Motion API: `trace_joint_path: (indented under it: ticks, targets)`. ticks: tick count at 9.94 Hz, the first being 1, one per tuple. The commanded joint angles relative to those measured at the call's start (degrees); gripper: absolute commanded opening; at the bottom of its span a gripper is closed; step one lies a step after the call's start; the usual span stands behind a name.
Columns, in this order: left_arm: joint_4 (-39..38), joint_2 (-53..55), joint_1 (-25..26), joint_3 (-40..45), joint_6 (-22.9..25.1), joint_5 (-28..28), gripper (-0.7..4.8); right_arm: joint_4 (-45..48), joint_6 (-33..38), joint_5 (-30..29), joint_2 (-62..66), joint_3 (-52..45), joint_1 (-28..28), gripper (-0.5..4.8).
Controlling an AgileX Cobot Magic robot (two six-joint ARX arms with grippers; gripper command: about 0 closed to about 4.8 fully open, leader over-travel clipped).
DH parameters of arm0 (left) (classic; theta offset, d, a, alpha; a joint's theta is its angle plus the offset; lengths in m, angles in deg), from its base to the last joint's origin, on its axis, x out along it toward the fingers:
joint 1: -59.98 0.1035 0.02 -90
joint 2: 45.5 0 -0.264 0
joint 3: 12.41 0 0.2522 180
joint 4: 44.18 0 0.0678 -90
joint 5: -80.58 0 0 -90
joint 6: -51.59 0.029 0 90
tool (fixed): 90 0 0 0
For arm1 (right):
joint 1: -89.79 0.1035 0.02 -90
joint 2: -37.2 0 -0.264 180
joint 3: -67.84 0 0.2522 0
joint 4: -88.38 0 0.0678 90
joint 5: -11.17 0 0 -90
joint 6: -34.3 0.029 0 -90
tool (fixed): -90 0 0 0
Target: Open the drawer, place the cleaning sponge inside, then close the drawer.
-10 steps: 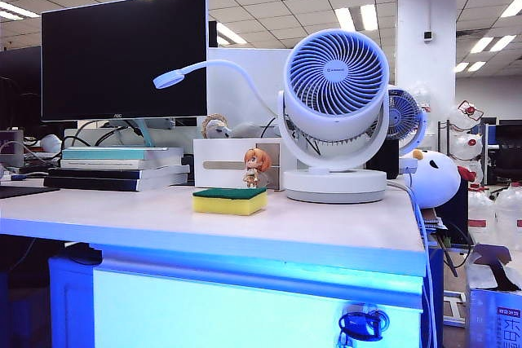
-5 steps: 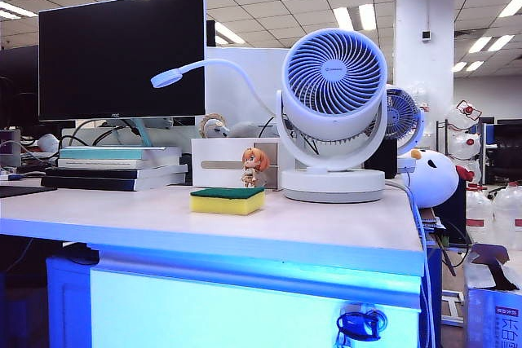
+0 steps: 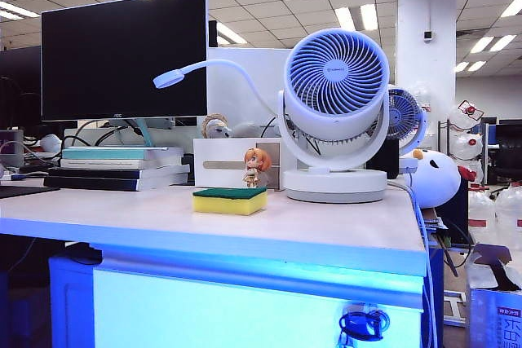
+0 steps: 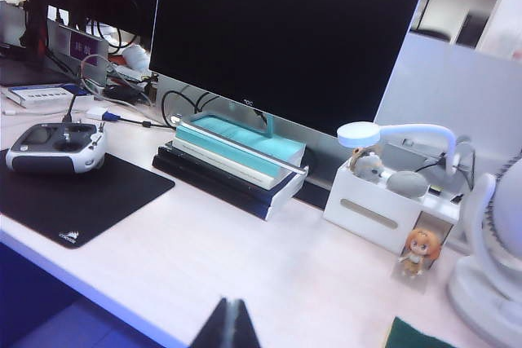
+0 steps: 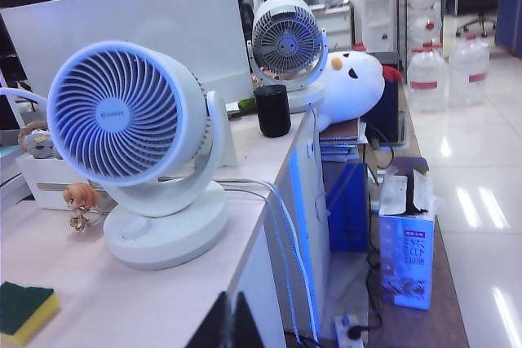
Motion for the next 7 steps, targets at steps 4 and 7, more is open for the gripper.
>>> trace_joint_path:
  ticks: [4, 7]
  targets:
    - [-16.57, 30.4, -1.36, -27.8, 6.69, -16.5, -0.05, -3.82, 5.99, -21.92, 22.51, 17.88, 0.11, -0.02]
    - [-27.47, 38.32, -9.09, -36.41, 15.43, -18.93, -0.05, -4.85, 19.52, -33.73, 33.7, 23.52, 0.0, -0.02]
